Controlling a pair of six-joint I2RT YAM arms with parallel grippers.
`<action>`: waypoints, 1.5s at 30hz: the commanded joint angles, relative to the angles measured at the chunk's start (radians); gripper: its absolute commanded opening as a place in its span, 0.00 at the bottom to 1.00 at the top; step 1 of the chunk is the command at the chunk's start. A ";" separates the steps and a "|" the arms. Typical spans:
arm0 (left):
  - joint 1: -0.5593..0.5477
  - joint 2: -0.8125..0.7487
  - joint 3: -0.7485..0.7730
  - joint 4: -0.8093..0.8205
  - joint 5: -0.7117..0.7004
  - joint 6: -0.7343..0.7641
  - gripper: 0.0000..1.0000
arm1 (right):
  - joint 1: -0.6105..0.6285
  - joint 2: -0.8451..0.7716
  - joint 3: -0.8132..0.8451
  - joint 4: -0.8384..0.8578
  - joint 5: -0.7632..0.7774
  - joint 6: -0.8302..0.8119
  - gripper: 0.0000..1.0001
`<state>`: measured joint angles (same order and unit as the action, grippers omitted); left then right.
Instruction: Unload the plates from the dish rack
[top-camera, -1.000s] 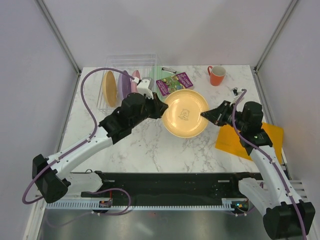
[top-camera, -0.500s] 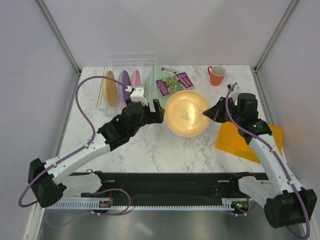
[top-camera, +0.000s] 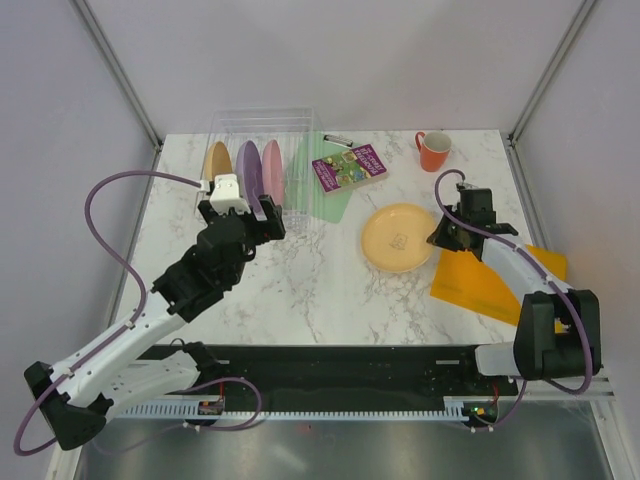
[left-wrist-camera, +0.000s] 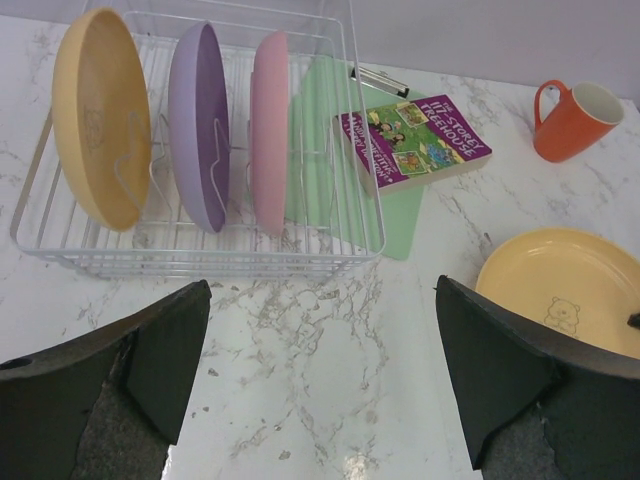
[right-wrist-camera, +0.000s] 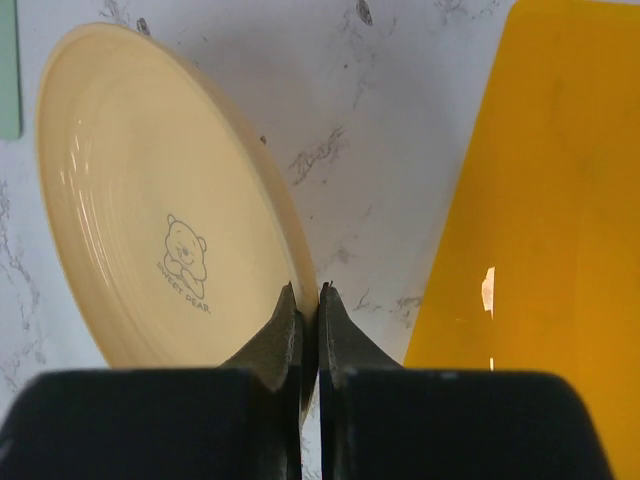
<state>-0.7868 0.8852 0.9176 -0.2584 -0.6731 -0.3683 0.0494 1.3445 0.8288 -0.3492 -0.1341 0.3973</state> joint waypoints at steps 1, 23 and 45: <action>0.000 -0.009 -0.013 -0.001 -0.045 0.043 1.00 | -0.005 0.070 -0.005 0.122 -0.015 -0.006 0.01; 0.018 0.090 0.047 0.008 -0.028 0.117 1.00 | -0.005 -0.266 0.013 0.006 0.128 -0.100 0.98; 0.241 0.761 0.408 0.277 -0.088 0.420 0.85 | -0.003 -0.433 0.003 -0.059 0.136 -0.103 0.98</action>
<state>-0.5697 1.5700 1.2102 -0.0723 -0.7280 -0.0345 0.0483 0.9005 0.8230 -0.4088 0.0048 0.3088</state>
